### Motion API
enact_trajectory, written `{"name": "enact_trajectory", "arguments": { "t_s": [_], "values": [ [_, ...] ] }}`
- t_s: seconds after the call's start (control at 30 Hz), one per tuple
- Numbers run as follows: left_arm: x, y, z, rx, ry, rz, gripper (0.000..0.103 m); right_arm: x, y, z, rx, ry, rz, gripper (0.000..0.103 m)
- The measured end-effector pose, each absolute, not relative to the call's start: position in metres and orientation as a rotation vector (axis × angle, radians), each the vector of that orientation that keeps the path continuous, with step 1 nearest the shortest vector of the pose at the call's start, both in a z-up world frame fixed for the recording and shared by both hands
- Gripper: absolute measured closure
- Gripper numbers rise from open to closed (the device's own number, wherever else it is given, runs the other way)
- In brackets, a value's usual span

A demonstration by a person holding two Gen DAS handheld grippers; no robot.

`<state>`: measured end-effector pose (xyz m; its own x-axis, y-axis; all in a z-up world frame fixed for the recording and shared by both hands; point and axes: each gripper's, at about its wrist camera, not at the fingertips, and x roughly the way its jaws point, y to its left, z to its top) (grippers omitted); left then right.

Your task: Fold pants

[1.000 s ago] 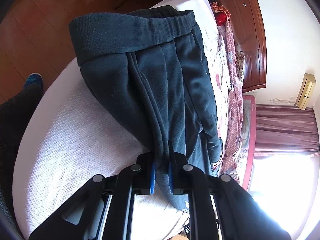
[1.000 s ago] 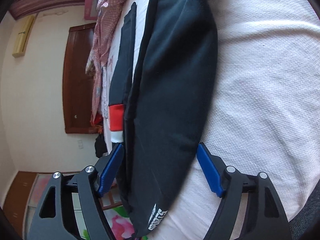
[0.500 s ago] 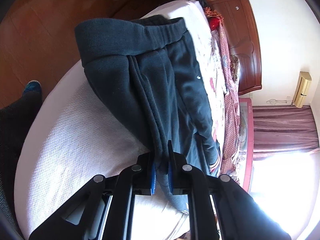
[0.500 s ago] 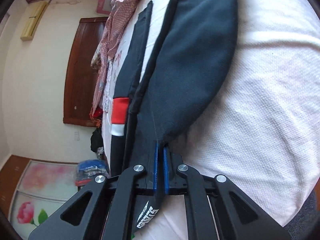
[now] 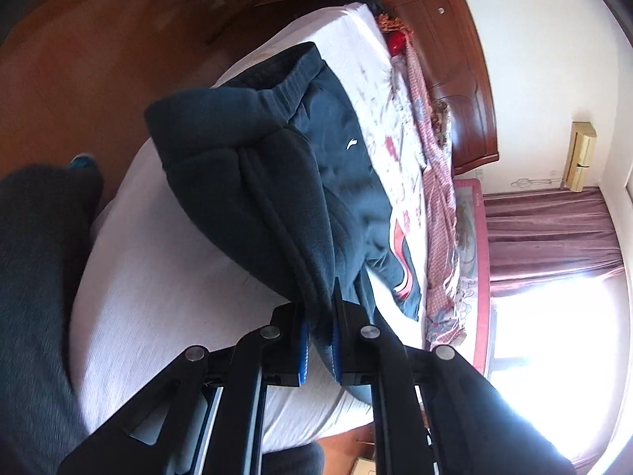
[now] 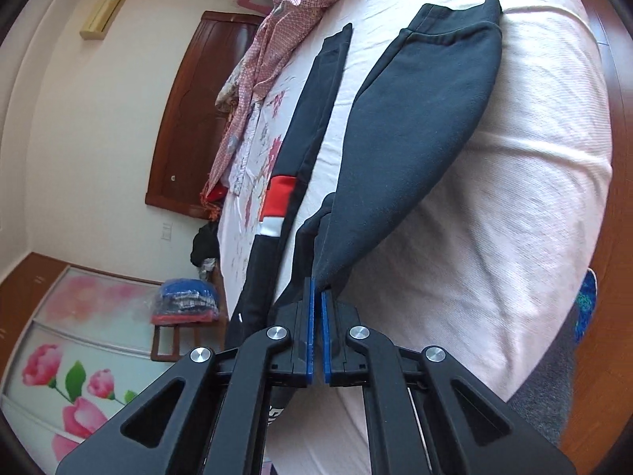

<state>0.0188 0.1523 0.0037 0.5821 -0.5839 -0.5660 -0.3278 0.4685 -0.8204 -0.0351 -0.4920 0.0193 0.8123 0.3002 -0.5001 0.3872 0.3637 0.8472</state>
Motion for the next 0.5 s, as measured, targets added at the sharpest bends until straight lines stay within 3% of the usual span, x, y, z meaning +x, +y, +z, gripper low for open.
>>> {"name": "enact_trajectory", "arguments": {
  "t_s": [0.3,0.37,0.43,0.5],
  "values": [
    [-0.03,0.139,-0.017,-1.016,1.162,-0.122,0.093,-0.07,-0.498,-0.022,1.151,0.783,-0.139,0.101],
    [-0.027,0.139,-0.022,-0.964,1.223,-0.046,0.087,-0.063,-0.494,-0.033,1.149,0.812,-0.085,0.099],
    [-0.03,0.14,-0.019,-0.913,1.254,0.018,0.086,-0.062,-0.494,-0.04,1.142,0.872,-0.115,0.089],
    [-0.033,0.139,-0.01,-0.855,1.247,0.045,0.076,-0.067,-0.495,-0.03,1.137,0.827,-0.076,0.088]
  ]
}}
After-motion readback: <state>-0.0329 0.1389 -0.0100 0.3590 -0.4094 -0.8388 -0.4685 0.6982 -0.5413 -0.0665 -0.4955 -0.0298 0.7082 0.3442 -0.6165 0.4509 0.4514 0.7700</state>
